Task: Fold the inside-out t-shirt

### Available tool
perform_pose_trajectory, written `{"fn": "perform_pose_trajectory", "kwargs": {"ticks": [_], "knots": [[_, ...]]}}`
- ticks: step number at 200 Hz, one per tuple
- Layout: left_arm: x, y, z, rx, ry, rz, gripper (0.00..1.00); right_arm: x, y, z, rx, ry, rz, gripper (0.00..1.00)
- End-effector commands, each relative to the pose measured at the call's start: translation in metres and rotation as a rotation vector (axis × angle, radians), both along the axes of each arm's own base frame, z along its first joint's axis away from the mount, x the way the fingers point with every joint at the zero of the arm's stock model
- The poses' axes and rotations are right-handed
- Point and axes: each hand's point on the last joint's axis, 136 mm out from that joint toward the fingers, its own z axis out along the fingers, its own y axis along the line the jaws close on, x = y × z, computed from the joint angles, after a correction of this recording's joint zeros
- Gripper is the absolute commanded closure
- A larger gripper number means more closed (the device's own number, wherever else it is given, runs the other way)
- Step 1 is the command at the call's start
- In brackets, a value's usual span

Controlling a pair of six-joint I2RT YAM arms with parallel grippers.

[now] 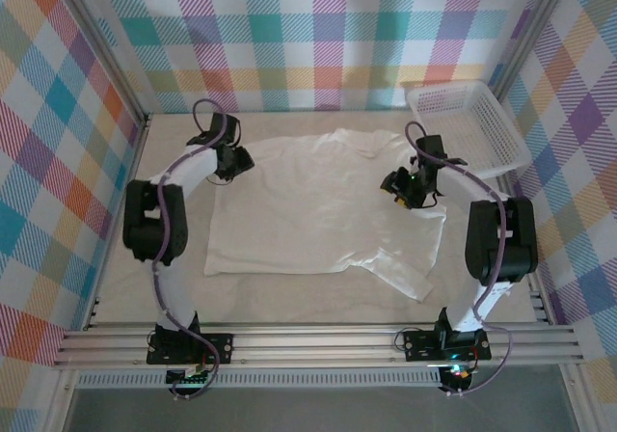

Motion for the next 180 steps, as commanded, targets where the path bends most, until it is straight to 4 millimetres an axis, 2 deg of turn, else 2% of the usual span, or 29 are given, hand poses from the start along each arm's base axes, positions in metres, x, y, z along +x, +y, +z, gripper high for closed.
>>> {"fn": "perform_pose_trajectory", "kwargs": {"ticks": [1,24,45,66,94,120,133,147,155,167,180], "knots": [[-0.005,0.001,-0.021,-0.004,0.120,0.050,0.65,-0.003,0.006,-0.005,-0.037,0.030,0.001,0.61],[0.001,0.017,-0.047,0.055,0.177,0.123,0.74,-0.008,0.011,-0.022,-0.064,0.059,-0.004,0.75],[0.008,0.036,-0.066,0.063,0.227,0.188,0.77,-0.015,0.017,-0.038,-0.086,0.103,-0.021,0.76],[0.017,0.058,-0.081,0.046,0.241,0.250,0.78,-0.022,0.036,-0.051,-0.084,0.120,-0.004,0.76],[0.029,0.083,-0.086,0.025,0.243,0.284,0.80,-0.026,0.062,-0.068,-0.070,0.148,0.027,0.78],[0.036,0.105,-0.081,0.012,0.215,0.320,0.80,-0.027,0.093,-0.080,-0.124,0.167,0.164,0.78],[0.044,0.108,-0.072,-0.022,0.182,0.307,0.78,-0.023,0.102,-0.077,-0.128,0.158,0.190,0.79],[0.051,0.100,-0.050,-0.064,0.128,0.254,0.73,-0.016,0.106,-0.057,-0.108,0.113,0.186,0.81],[0.053,0.093,-0.032,-0.102,0.083,0.228,0.70,-0.012,0.104,-0.039,-0.114,0.067,0.180,0.80],[0.054,0.085,0.007,-0.160,-0.021,0.206,0.62,-0.009,0.095,-0.012,-0.141,-0.002,0.159,0.75],[0.045,0.076,0.050,-0.216,-0.132,0.191,0.54,-0.014,0.083,0.015,-0.169,-0.073,0.139,0.72]]}}
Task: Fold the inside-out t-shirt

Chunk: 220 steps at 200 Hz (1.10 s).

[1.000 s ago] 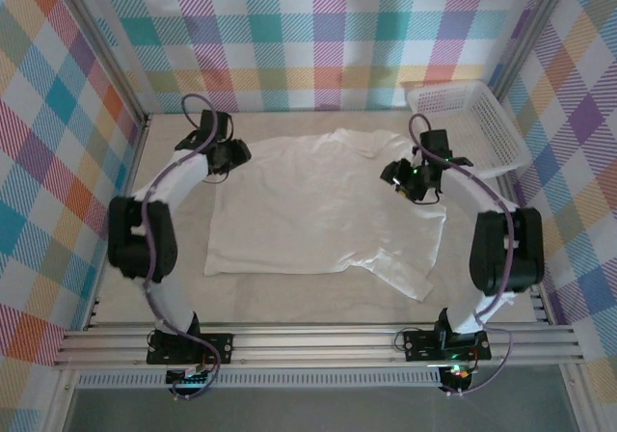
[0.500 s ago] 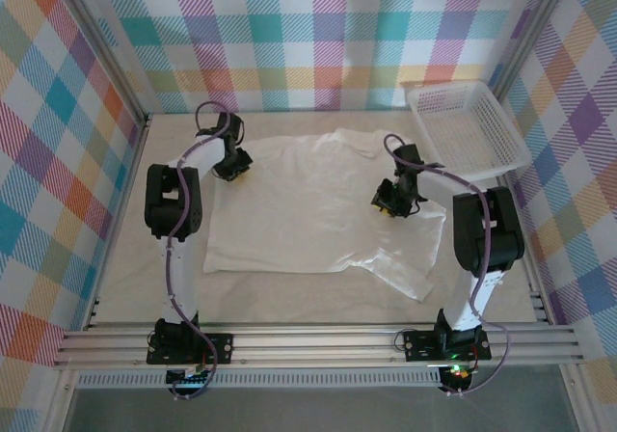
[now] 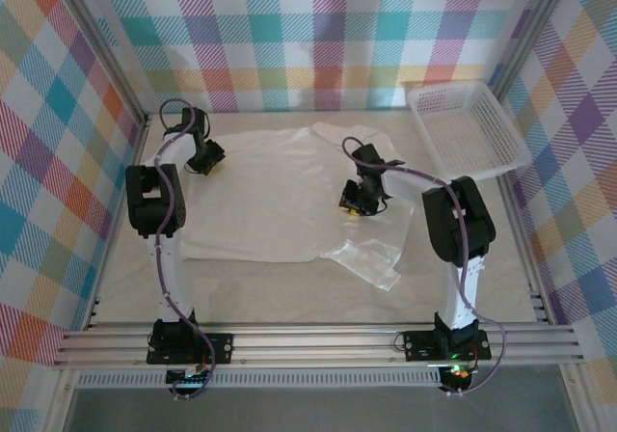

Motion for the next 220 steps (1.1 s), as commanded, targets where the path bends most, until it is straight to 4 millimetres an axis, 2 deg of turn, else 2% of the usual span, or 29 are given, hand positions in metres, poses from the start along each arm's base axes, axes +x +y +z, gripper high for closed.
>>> {"fn": "perform_pose_trajectory", "kwargs": {"ticks": [1,17,30,40,50,58,87,105,137,171,201,220], "knots": [[-0.007,-0.019,0.092,-0.094,-0.221,-0.052,0.54,-0.006,-0.027,0.057,-0.058,-0.130,-0.029,0.72],[-0.031,-0.025,0.136,-0.115,-0.322,-0.060,0.47,-0.027,-0.053,0.073,-0.113,-0.186,-0.082,0.71],[-0.060,-0.026,0.158,-0.101,-0.363,-0.067,0.45,-0.054,-0.088,0.072,-0.191,-0.195,-0.182,0.70],[-0.087,-0.024,0.164,-0.079,-0.369,-0.061,0.44,-0.076,-0.114,0.064,-0.235,-0.182,-0.257,0.70],[-0.113,-0.022,0.162,-0.048,-0.357,-0.056,0.44,-0.098,-0.133,0.053,-0.239,-0.154,-0.306,0.70],[-0.133,-0.019,0.161,-0.017,-0.344,-0.052,0.44,-0.112,-0.139,0.044,-0.219,-0.124,-0.318,0.70],[-0.194,-0.011,0.139,0.059,-0.262,-0.060,0.44,-0.147,-0.145,0.015,-0.199,-0.006,-0.312,0.64],[-0.214,-0.011,0.122,0.058,-0.215,-0.058,0.43,-0.151,-0.140,0.006,-0.180,0.025,-0.303,0.61],[-0.236,-0.012,0.100,0.046,-0.131,-0.048,0.42,-0.138,-0.135,-0.006,-0.183,0.038,-0.288,0.62],[-0.253,-0.013,0.097,0.049,-0.165,-0.065,0.38,-0.113,-0.123,-0.003,-0.138,-0.016,-0.274,0.65],[-0.267,-0.014,0.096,0.046,-0.191,-0.051,0.35,-0.114,-0.117,-0.009,-0.111,0.009,-0.264,0.67],[-0.269,-0.014,0.095,0.038,-0.198,-0.040,0.35,-0.117,-0.115,-0.008,-0.097,0.012,-0.261,0.62]]}}
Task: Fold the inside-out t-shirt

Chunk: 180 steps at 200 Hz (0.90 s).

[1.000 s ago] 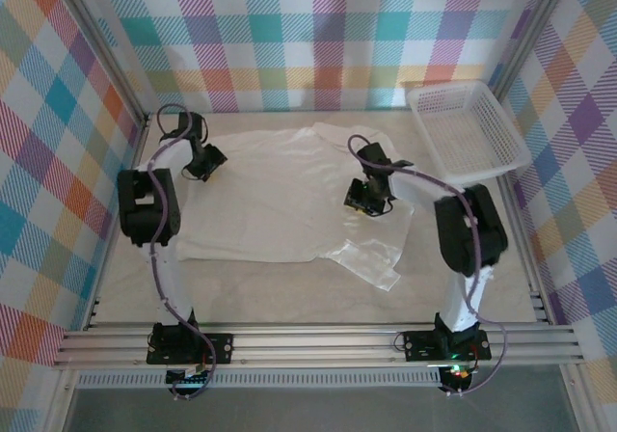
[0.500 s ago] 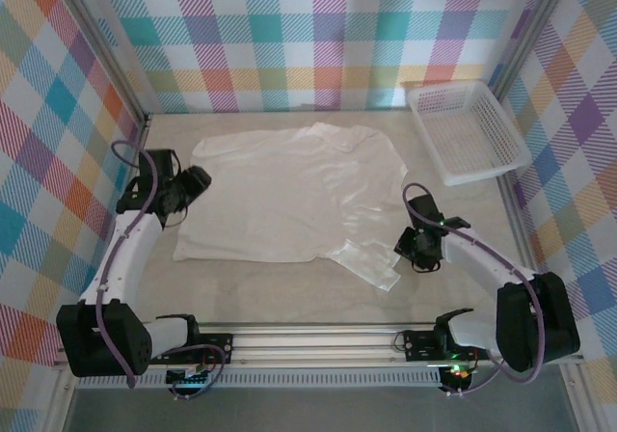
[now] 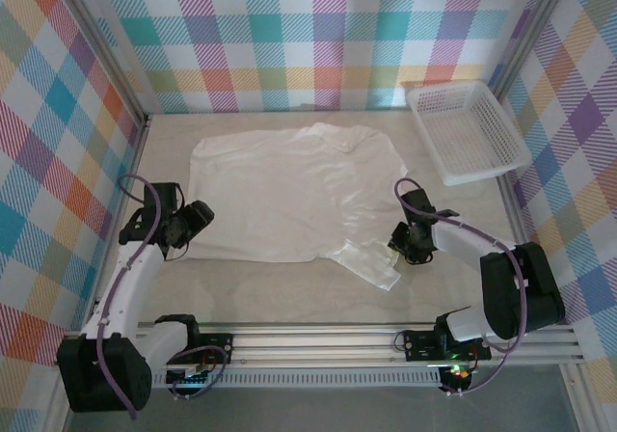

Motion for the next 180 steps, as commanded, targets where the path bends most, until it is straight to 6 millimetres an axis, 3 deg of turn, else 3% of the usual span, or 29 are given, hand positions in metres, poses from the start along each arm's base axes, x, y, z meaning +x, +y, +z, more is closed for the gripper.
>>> {"fn": "perform_pose_trajectory", "kwargs": {"ticks": [1,29,48,58,70,87,110,180], "knots": [[-0.007,0.000,-0.004,0.002,0.003,0.006,0.35,0.010,0.014,0.006,0.063,-0.038,0.017,0.62],[-0.003,-0.002,-0.005,-0.014,0.000,0.010,0.35,0.008,0.008,0.005,0.038,-0.053,0.012,0.60],[-0.003,0.001,-0.008,-0.009,0.020,0.029,0.35,0.009,0.007,0.003,0.029,-0.046,0.011,0.78],[-0.008,0.007,-0.010,0.009,0.053,0.060,0.35,0.009,0.003,0.005,0.010,-0.042,0.001,0.91],[-0.020,0.017,-0.014,0.041,0.117,0.126,0.37,0.008,-0.003,0.011,-0.019,-0.053,-0.018,1.00],[-0.044,0.030,-0.024,0.072,0.247,0.220,0.41,0.007,-0.017,0.025,-0.070,-0.101,-0.060,1.00],[-0.070,0.033,-0.042,0.028,0.374,0.280,0.45,0.001,-0.037,0.040,-0.134,-0.164,-0.129,1.00],[-0.071,0.022,-0.083,-0.086,0.419,0.310,0.45,0.003,-0.043,0.056,-0.137,-0.266,-0.146,1.00]]}}
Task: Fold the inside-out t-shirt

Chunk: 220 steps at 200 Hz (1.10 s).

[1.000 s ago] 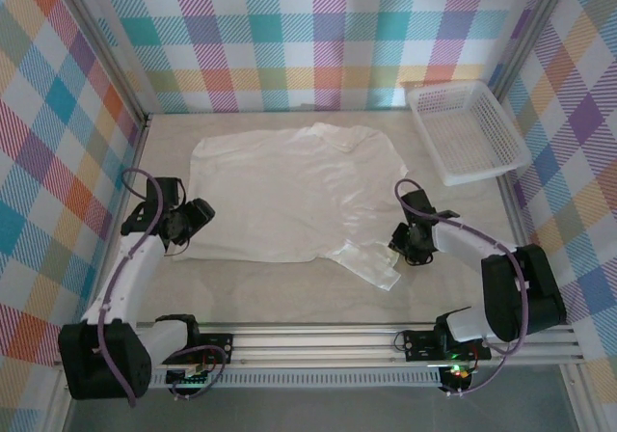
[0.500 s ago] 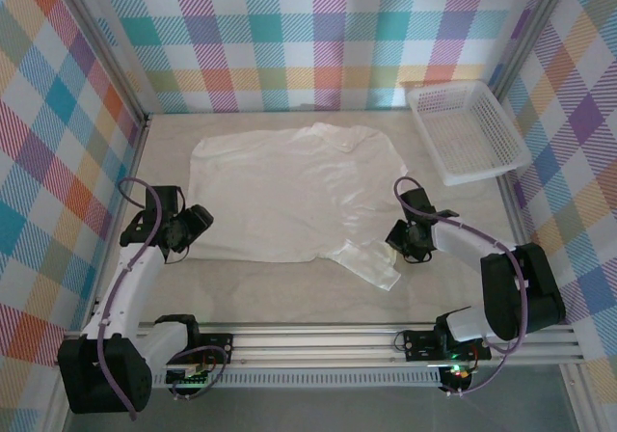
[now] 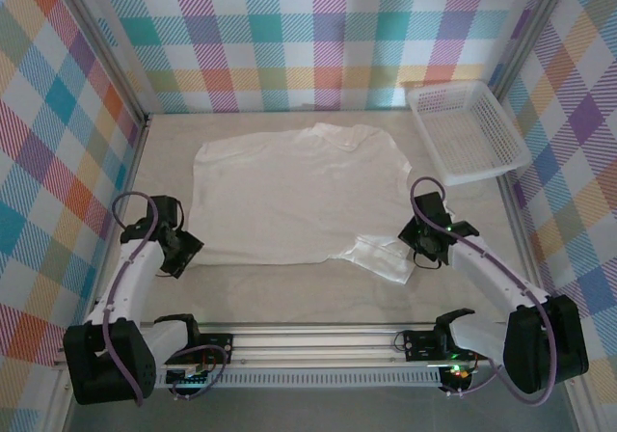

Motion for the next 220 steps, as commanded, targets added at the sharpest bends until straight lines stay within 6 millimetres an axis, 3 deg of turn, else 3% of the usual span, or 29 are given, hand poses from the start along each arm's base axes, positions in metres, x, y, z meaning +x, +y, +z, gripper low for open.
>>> {"fn": "perform_pose_trajectory", "kwargs": {"ticks": [1,54,105,121,127,130,133,198,220], "knots": [[-0.001,-0.004,-0.015,-0.047,0.022,0.035,0.45,-0.004,-0.008,0.002,-0.033,-0.010,-0.018,1.00],[0.013,0.007,-0.033,0.007,0.021,0.049,0.45,-0.001,-0.004,0.005,-0.021,-0.022,0.012,1.00],[0.001,0.014,-0.051,0.038,0.108,0.069,0.51,0.000,-0.004,0.007,-0.019,-0.025,0.008,1.00],[-0.004,0.017,-0.053,0.052,0.120,0.078,0.64,-0.002,-0.005,0.005,-0.020,-0.019,-0.002,1.00],[-0.005,0.016,-0.053,0.052,0.118,0.077,0.78,-0.003,-0.005,0.003,-0.018,-0.015,-0.006,1.00],[-0.005,0.016,-0.053,0.050,0.118,0.072,0.92,-0.004,-0.006,0.002,-0.019,-0.011,-0.009,1.00],[-0.006,0.016,-0.052,0.049,0.116,0.070,1.00,-0.005,-0.006,0.002,-0.019,-0.008,-0.012,1.00],[-0.035,0.034,0.018,0.188,-0.020,0.090,1.00,-0.058,-0.031,-0.013,-0.062,0.095,-0.088,1.00],[-0.020,0.022,0.031,0.130,-0.111,0.049,1.00,-0.056,-0.029,-0.003,-0.062,0.065,-0.041,1.00]]}}
